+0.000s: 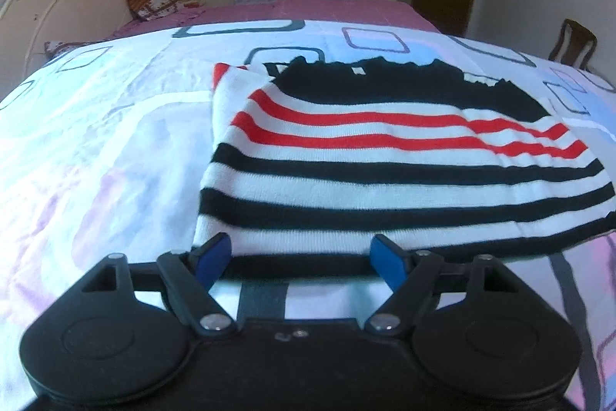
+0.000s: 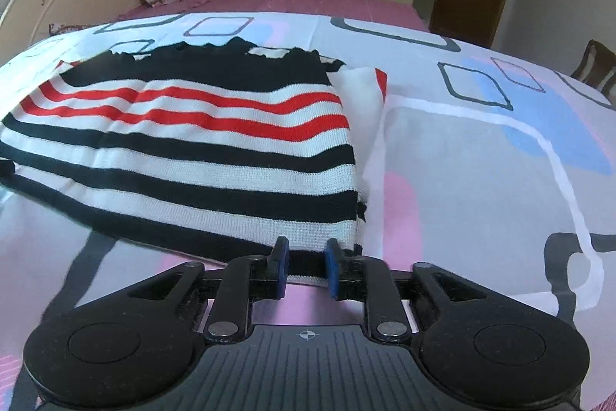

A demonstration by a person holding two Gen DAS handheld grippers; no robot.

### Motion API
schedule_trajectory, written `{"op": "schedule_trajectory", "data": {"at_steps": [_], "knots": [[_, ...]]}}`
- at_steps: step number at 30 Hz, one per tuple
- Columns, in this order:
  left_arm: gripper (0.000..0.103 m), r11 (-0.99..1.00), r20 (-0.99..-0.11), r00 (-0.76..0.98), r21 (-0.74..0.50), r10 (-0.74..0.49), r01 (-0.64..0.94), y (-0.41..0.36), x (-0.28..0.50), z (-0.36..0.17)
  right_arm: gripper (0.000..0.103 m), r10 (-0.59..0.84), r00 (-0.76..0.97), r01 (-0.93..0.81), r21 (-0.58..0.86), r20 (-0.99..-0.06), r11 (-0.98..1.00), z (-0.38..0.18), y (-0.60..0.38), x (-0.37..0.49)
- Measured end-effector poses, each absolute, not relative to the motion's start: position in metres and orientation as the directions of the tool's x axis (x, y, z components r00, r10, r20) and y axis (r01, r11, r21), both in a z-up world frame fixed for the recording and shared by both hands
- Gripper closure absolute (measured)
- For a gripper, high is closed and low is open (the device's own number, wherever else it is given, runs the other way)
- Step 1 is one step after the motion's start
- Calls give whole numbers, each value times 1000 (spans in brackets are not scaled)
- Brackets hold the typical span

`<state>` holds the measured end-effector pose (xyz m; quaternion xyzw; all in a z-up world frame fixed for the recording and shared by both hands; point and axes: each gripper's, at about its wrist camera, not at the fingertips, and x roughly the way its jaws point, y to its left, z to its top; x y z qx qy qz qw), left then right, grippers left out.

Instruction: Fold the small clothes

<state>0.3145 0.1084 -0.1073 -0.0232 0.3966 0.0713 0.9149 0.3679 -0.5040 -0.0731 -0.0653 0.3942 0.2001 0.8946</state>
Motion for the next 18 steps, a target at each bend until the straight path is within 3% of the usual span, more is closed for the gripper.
{"op": "schedule_trajectory", "data": {"at_steps": [2, 5, 6, 7, 8, 9, 15, 18], "knots": [[15, 984, -734, 665, 29, 140, -176, 105, 300, -105, 23, 315, 662, -403, 31, -680, 915, -62, -509, 354], [15, 972, -743, 662, -69, 101, -226, 110, 278, -108, 24, 333, 673, -399, 55, -661, 915, -55, -515, 342], [16, 962, -738, 671, -126, 72, -242, 113, 271, -109, 36, 351, 672, -400, 79, -653, 913, -53, -517, 340], [17, 944, -729, 684, -201, 33, -260, 117, 265, -112, 54, 374, 669, -403, 110, -642, 908, -51, -519, 337], [19, 918, -717, 697, -280, -6, -279, 123, 261, -114, 63, 385, 664, -403, 127, -641, 906, -49, -519, 336], [19, 881, -699, 714, -362, -41, -304, 128, 258, -118, 78, 400, 654, -404, 151, -642, 902, -48, -517, 335], [20, 710, -597, 798, -598, -83, -373, 158, 270, -132, 82, 465, 609, -428, 227, -643, 875, -42, -494, 340], [20, 643, -550, 832, -664, -75, -381, 170, 283, -138, 103, 492, 584, -440, 258, -645, 860, -41, -474, 352]]}}
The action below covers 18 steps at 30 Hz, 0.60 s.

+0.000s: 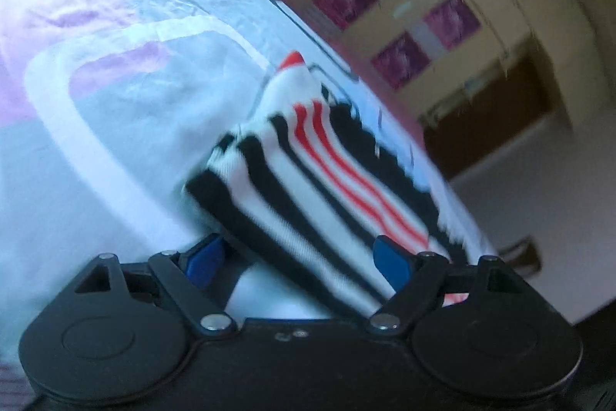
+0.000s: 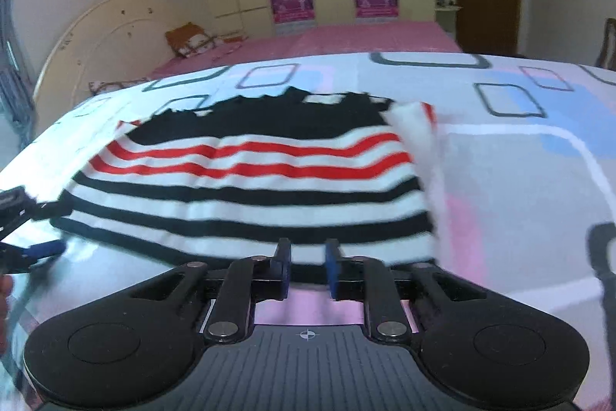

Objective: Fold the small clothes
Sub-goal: 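Grasp the side edge of the folded sweater with the left gripper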

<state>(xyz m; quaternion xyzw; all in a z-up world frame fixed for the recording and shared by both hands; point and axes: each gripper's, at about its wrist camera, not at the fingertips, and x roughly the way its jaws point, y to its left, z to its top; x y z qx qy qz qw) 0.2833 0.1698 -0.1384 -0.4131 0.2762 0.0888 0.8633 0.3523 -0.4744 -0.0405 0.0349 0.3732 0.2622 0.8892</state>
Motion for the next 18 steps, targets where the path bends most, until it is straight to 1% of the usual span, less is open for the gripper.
{"op": "schedule_trajectory", "data": {"at_steps": [3, 5, 6, 8, 9, 10, 12, 14, 16, 18], "knots": [[25, 597, -517, 854, -703, -57, -386, 179, 298, -143, 103, 498, 573, -429, 281, -651, 859, -37, -451, 370], [35, 597, -511, 859, -701, -40, -389, 182, 310, -145, 103, 509, 563, -433, 292, -651, 853, -34, -433, 382], [37, 596, -508, 861, -702, -36, -390, 184, 314, -147, 103, 511, 561, -436, 293, -651, 851, -33, -425, 389], [47, 580, -501, 865, -712, -25, -395, 188, 320, -150, 103, 518, 556, -446, 293, -650, 846, -31, -407, 401], [50, 573, -498, 867, -717, -20, -398, 189, 322, -151, 103, 522, 552, -450, 295, -650, 843, -30, -400, 406], [58, 569, -500, 866, -716, -13, -405, 190, 323, -153, 103, 524, 549, -452, 297, -651, 841, -30, -392, 411], [65, 578, -509, 861, -704, -6, -412, 189, 326, -154, 103, 523, 544, -455, 293, -657, 841, -32, -380, 418], [77, 565, -517, 856, -709, -9, -422, 191, 327, -155, 103, 515, 541, -452, 286, -665, 845, -36, -371, 423], [80, 545, -515, 857, -724, -19, -423, 192, 327, -158, 103, 508, 534, -445, 287, -676, 849, -40, -366, 428], [81, 535, -512, 859, -733, -28, -420, 191, 324, -157, 103, 504, 533, -437, 289, -680, 852, -41, -363, 431]]}}
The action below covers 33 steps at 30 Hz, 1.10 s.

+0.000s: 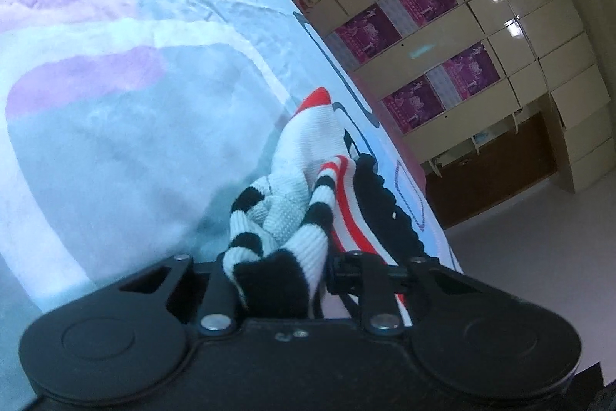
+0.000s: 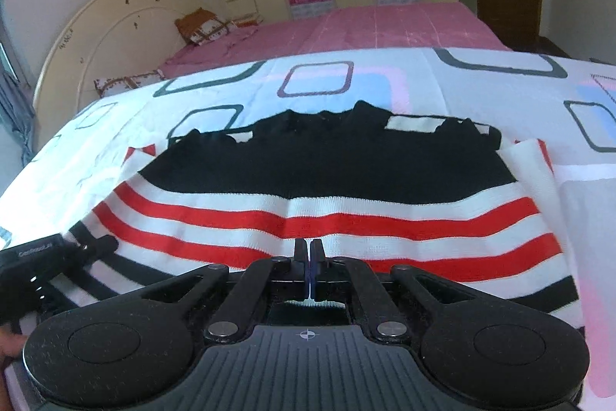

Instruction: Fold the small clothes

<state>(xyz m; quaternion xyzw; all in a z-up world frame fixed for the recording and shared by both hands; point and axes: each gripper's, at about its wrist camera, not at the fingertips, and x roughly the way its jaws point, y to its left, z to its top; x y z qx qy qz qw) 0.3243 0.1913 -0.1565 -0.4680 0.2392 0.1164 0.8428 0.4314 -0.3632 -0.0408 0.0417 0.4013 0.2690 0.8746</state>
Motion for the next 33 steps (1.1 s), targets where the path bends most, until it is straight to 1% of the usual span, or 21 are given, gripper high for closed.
{"op": "schedule_trajectory", "data": {"at_steps": [4, 6, 9, 12, 15, 18, 23, 27, 31, 33], "knots": [[81, 494, -504, 863, -760, -38, -423, 196, 324, -162, 103, 513, 524, -438, 302, -680, 847, -42, -358, 436], [81, 497, -506, 861, -758, -38, -423, 195, 324, -161, 103, 506, 514, -434, 299, -693, 850, -47, -355, 438], [83, 499, -502, 864, -761, -49, -414, 197, 324, -161, 103, 516, 513, -438, 308, -686, 845, -50, -353, 439], [84, 497, -493, 868, -767, -53, -405, 198, 322, -160, 103, 505, 487, -438, 301, -712, 847, -64, -353, 442], [84, 499, -485, 873, -768, -43, -402, 196, 321, -157, 103, 520, 496, -470, 288, -696, 834, -71, -357, 440], [85, 511, -490, 871, -754, -22, -411, 191, 320, -151, 103, 540, 494, -496, 289, -682, 819, -64, -356, 436], [86, 560, -451, 892, -741, -4, -372, 171, 318, -121, 103, 559, 465, -518, 302, -687, 801, -74, -357, 444], [86, 613, -420, 907, -725, -31, -315, 143, 331, -95, 103, 605, 421, -519, 367, -676, 772, -72, -369, 453], [86, 691, -402, 913, -681, -73, -244, 96, 350, -68, 103, 647, 448, -479, 445, -618, 757, -55, -407, 458], [86, 728, -403, 909, -653, -101, -209, 69, 362, -57, 103, 646, 480, -460, 457, -594, 761, -47, -432, 460]]}}
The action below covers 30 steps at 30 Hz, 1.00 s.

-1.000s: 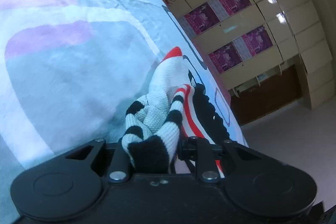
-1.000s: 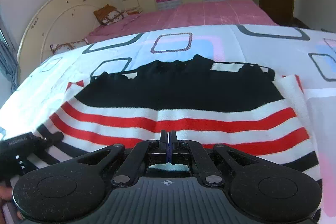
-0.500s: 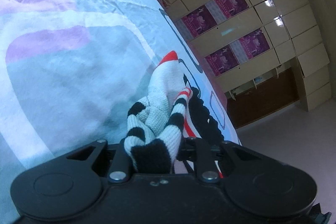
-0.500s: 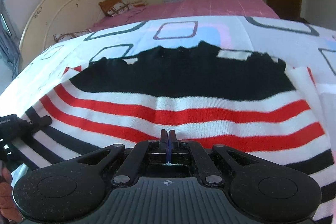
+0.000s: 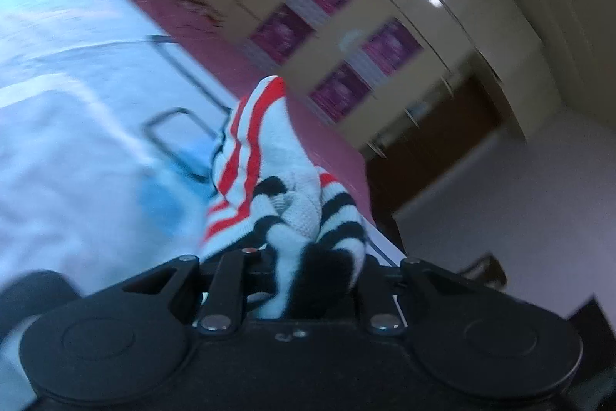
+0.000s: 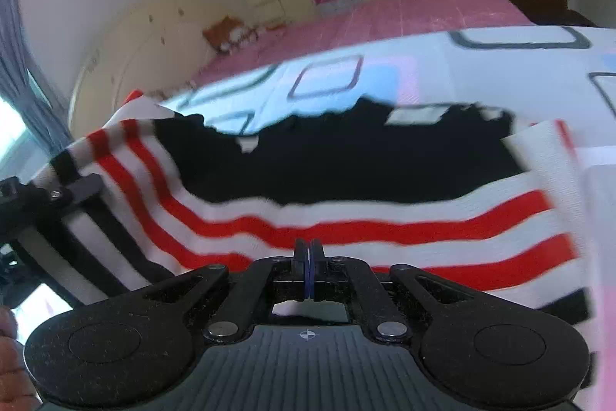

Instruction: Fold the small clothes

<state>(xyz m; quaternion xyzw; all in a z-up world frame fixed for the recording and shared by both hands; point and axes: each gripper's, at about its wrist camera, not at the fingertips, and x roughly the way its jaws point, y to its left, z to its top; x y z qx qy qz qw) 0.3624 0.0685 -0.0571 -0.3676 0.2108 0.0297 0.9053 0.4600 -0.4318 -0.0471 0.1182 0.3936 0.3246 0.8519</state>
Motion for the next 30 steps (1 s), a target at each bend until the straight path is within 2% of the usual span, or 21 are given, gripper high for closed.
{"op": "schedule_trajectory", "data": {"at_steps": [4, 9, 10, 11, 12, 13, 14, 15, 16, 19, 20, 21, 23, 25, 27, 28, 30], "knots": [[86, 796, -439, 883, -588, -165, -144, 3, 391, -48, 103, 621, 541, -383, 491, -567, 782, -40, -492, 470], [86, 867, -563, 795, -489, -227, -98, -84, 420, -76, 103, 579, 593, -268, 541, -559, 797, -39, -572, 481], [84, 881, -603, 759, -465, -245, -85, -101, 427, -87, 103, 580, 597, -254, 556, -554, 792, -39, -585, 483], [73, 897, -650, 710, -438, -272, -58, -118, 435, -99, 103, 584, 600, -239, 574, -546, 783, -39, -598, 484], [70, 913, -691, 666, -405, -280, -37, -131, 440, -109, 103, 579, 600, -223, 580, -552, 784, -38, -605, 484], [63, 939, -705, 662, -343, -255, -4, -145, 438, -110, 98, 570, 602, -202, 583, -560, 787, -37, -613, 484], [48, 947, -702, 662, -320, -263, 37, -150, 434, -104, 63, 579, 603, -199, 598, -550, 776, -36, -620, 483], [41, 933, -697, 645, -353, -314, 73, -149, 432, -98, 25, 581, 617, -203, 607, -530, 768, -33, -624, 481], [38, 905, -682, 626, -414, -379, 97, -142, 429, -89, 21, 577, 642, -211, 606, -506, 767, -29, -628, 478], [38, 867, -604, 676, -487, -421, 105, -106, 410, -57, 23, 646, 595, -266, 642, -477, 719, -23, -627, 477], [41, 875, -585, 712, -477, -388, 85, -90, 405, -49, 35, 681, 567, -282, 667, -464, 689, -24, -625, 477], [43, 888, -578, 738, -455, -348, 63, -79, 402, -44, 40, 697, 542, -284, 678, -470, 678, -24, -622, 477], [56, 926, -597, 765, -376, -240, -3, -50, 406, -46, 42, 719, 493, -293, 685, -490, 667, -28, -610, 478], [57, 923, -615, 763, -379, -200, -63, -22, 422, -55, 42, 724, 459, -298, 678, -515, 671, -32, -597, 476], [57, 908, -645, 737, -406, -201, -107, -1, 434, -71, 42, 727, 434, -299, 676, -532, 673, -35, -589, 476], [61, 899, -661, 714, -425, -230, -103, 2, 443, -78, 42, 728, 419, -297, 676, -543, 675, -37, -586, 477], [62, 881, -661, 698, -464, -274, -94, 4, 445, -92, 42, 724, 398, -298, 667, -564, 683, -41, -578, 481]]}}
